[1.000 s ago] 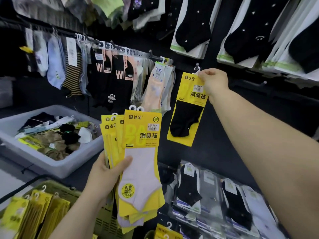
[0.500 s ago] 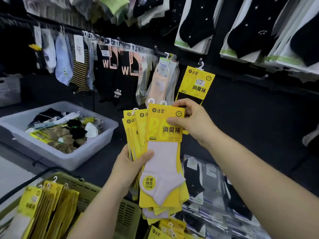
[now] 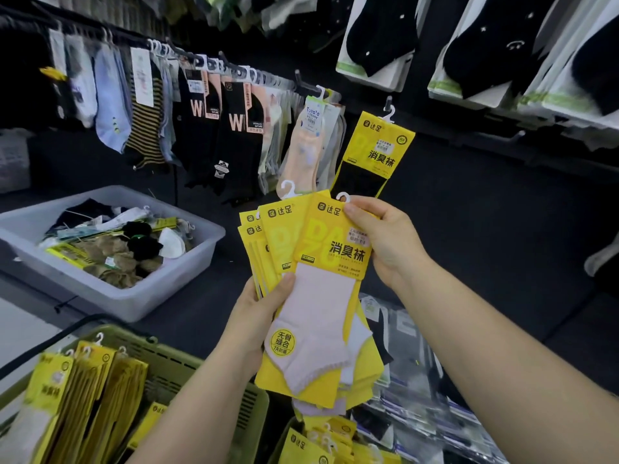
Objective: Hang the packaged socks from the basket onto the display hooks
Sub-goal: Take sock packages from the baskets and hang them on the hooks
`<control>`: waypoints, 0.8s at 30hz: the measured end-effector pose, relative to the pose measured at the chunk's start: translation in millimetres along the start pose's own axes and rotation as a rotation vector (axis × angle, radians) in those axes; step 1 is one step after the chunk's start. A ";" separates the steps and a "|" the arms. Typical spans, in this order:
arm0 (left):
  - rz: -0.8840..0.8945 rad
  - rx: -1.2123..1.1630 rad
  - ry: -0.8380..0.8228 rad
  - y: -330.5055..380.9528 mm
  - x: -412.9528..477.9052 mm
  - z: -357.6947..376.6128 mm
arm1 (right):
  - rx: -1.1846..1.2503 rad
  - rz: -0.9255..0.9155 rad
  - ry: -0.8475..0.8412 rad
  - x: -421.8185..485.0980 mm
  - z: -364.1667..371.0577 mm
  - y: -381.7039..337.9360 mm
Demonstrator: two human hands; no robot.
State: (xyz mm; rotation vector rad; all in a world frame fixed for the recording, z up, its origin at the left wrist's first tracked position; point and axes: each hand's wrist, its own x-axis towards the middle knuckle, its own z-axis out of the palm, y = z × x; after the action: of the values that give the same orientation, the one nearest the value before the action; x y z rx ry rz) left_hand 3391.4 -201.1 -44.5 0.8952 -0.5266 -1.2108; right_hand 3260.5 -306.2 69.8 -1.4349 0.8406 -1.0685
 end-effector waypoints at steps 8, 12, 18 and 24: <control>-0.018 -0.028 0.018 -6.9 4.7 -2.0 | -0.012 0.064 -0.114 1.2 -12.3 -0.6; -0.036 -0.040 0.021 -11.7 7.5 -6.2 | 0.031 0.109 -0.120 -0.4 -15.2 2.8; 0.038 -0.060 0.174 -10.6 17.5 -17.9 | 0.170 0.061 0.033 -2.6 -23.5 -4.3; 0.232 0.167 0.328 4.1 15.9 -37.7 | -0.004 -0.219 0.294 36.0 -30.6 -62.3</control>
State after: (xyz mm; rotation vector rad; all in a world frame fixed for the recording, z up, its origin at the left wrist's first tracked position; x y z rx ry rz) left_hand 3427.3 -204.4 -64.2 1.1179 -0.4551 -0.7978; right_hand 3239.9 -341.3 136.6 -1.4159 0.9056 -1.4711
